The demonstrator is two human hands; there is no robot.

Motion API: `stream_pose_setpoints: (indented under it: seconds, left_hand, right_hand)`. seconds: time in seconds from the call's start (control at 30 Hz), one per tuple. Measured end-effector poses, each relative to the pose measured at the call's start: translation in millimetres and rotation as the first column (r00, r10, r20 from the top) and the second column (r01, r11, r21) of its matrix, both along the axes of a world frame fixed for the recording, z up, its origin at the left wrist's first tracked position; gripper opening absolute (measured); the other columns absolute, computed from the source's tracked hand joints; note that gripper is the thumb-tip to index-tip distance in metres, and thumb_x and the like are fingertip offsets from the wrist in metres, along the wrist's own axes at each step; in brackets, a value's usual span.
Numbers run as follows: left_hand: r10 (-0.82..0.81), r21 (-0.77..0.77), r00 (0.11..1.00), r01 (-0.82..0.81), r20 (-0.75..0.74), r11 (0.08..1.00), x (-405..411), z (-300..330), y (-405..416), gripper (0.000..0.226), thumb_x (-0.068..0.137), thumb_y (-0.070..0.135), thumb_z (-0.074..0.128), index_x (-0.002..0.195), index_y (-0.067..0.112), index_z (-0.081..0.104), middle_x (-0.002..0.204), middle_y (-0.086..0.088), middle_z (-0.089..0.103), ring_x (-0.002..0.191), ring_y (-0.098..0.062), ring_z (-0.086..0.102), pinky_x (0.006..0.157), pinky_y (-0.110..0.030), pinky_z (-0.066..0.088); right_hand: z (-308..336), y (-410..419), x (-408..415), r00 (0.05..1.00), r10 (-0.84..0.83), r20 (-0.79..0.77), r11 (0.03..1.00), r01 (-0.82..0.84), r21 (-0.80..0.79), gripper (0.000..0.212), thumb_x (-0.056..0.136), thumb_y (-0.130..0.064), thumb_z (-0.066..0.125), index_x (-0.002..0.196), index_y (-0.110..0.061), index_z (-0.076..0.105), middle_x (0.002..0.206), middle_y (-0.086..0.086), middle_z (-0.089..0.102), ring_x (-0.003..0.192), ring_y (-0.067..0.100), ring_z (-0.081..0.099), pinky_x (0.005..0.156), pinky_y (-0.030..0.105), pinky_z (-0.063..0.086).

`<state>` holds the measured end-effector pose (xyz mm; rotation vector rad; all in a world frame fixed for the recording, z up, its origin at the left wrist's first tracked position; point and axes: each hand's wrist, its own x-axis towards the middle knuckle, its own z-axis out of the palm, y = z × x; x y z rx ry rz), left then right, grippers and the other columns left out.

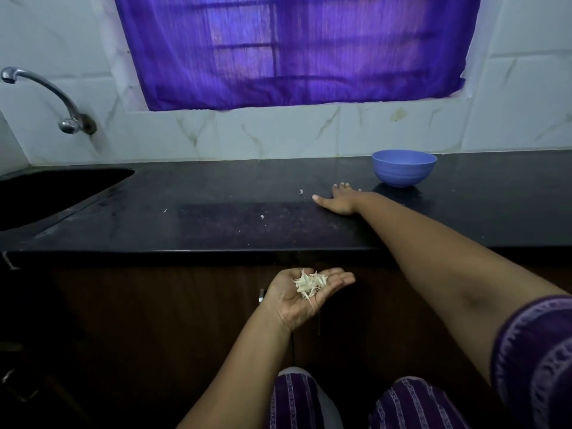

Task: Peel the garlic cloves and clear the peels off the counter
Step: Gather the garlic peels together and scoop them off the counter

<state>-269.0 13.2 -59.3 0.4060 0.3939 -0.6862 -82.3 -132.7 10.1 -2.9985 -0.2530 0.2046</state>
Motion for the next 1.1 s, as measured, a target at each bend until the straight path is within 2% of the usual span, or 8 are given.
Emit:
stream_pose_setpoints:
  seconds: [0.13, 0.33, 0.63, 0.77, 0.87, 0.93, 1.03, 1.1]
  left_hand:
    - [-0.005, -0.068, 1.0, 0.007, 0.023, 0.998, 5, 2, 3, 0.048, 0.088, 0.005, 0.029, 0.117, -0.03, 0.042, 0.136, -0.04, 0.034, 0.14, -0.043, 0.024, 0.108, -0.051, 0.016]
    - [-0.003, -0.097, 1.0, 0.005, 0.017, 0.995, 6, 2, 8, 0.049, 0.093, 0.008, 0.026, 0.11, -0.034, 0.045, 0.129, -0.044, 0.038, 0.138, -0.044, 0.027, 0.106, -0.054, 0.018]
    - [0.052, -0.097, 0.999, -0.051, 0.003, 0.994, 0, 4, 12, 0.047, 0.091, 0.005, 0.028, 0.111, -0.034, 0.042, 0.128, -0.044, 0.038, 0.137, -0.044, 0.027, 0.103, -0.057, 0.018]
    - [0.11, -0.035, 0.992, -0.108, 0.061, 0.993, -3, 1, 11, 0.051, 0.094, 0.008, 0.026, 0.126, -0.03, 0.033, 0.133, -0.047, 0.033, 0.135, -0.049, 0.027, 0.107, -0.054, 0.028]
    - [0.155, 0.025, 0.975, -0.16, 0.16, 0.987, -5, 3, 9, 0.048, 0.091, 0.014, 0.036, 0.125, -0.017, 0.05, 0.133, -0.036, 0.048, 0.122, -0.046, 0.049, 0.089, -0.055, 0.05]
    - [0.238, 0.032, 0.948, -0.25, 0.212, 0.968, -7, 3, 8, 0.034, 0.082, 0.016, 0.05, 0.107, -0.002, 0.066, 0.112, -0.017, 0.068, 0.097, -0.031, 0.067, 0.079, -0.042, 0.055]
    - [0.341, -0.047, 0.92, -0.339, 0.191, 0.94, -13, -1, 7, 0.018, 0.079, 0.016, 0.055, 0.08, 0.008, 0.072, 0.077, 0.0, 0.072, 0.066, -0.017, 0.071, 0.065, -0.026, 0.056]
    - [0.386, -0.036, 0.91, -0.385, 0.152, 0.922, -14, -3, 9, 0.034, 0.088, 0.013, 0.045, 0.069, 0.001, 0.071, 0.067, -0.005, 0.071, 0.058, -0.021, 0.07, 0.053, -0.031, 0.058]
  right_hand:
    - [3, 32, 20, 0.998, 0.057, 0.012, 0.997, -0.057, 0.049, 0.097, 0.087, -0.077, 0.017, 0.154, -0.008, 0.004, 0.162, 0.009, -0.001, 0.15, 0.023, -0.002, 0.121, 0.047, 0.002]
    - [2, 80, 10, 0.922, 0.386, -0.015, 0.921, -0.384, 0.06, 0.069, 0.101, -0.053, 0.023, 0.152, -0.007, 0.02, 0.161, 0.011, 0.008, 0.149, 0.019, 0.002, 0.121, 0.038, 0.004]
    - [-1, 62, -86, 0.786, 0.617, 0.017, 0.782, -0.616, 0.089, 0.06, 0.103, -0.044, 0.025, 0.154, -0.015, 0.013, 0.162, -0.003, 0.006, 0.148, 0.006, 0.004, 0.119, 0.024, 0.001]
    - [-1, 50, -135, 0.75, 0.661, 0.025, 0.737, -0.656, 0.163, 0.055, 0.104, -0.04, 0.025, 0.153, -0.015, 0.019, 0.161, -0.005, 0.009, 0.147, 0.004, 0.007, 0.119, 0.023, 0.002]
    - [-4, 42, -159, 0.738, 0.673, 0.05, 0.721, -0.669, 0.178, 0.053, 0.104, -0.037, 0.028, 0.152, -0.015, 0.021, 0.161, -0.004, 0.012, 0.147, 0.004, 0.008, 0.119, 0.022, 0.003]
    - [-11, 37, -172, 0.726, 0.678, 0.113, 0.718, -0.687, 0.109, 0.051, 0.105, -0.032, 0.032, 0.152, -0.015, 0.022, 0.16, -0.003, 0.013, 0.147, 0.006, 0.009, 0.118, 0.02, 0.005]
    - [-22, 35, -185, 0.713, 0.677, 0.182, 0.707, -0.699, 0.106, 0.048, 0.104, -0.023, 0.037, 0.151, -0.015, 0.028, 0.159, 0.0, 0.019, 0.147, 0.009, 0.015, 0.118, 0.021, 0.011]
    - [-27, 37, -191, 0.701, 0.666, 0.254, 0.693, -0.708, 0.136, 0.047, 0.099, -0.011, 0.046, 0.146, -0.015, 0.039, 0.155, 0.004, 0.032, 0.143, 0.012, 0.028, 0.116, 0.021, 0.019]
